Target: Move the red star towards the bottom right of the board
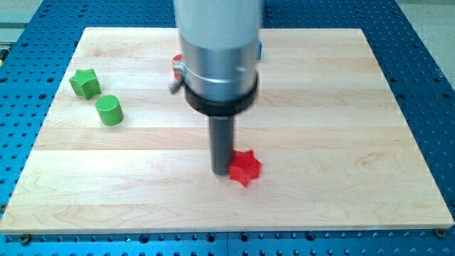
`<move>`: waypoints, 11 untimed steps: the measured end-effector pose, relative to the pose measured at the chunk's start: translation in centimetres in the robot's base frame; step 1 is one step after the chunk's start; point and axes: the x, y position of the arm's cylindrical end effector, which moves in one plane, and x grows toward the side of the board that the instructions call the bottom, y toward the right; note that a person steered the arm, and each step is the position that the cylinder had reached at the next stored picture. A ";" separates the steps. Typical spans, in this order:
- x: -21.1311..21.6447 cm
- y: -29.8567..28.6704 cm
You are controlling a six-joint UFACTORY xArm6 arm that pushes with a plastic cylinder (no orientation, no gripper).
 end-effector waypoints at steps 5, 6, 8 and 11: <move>-3.1 5.8; -6.1 5.4; -2.1 9.0; -2.9 9.3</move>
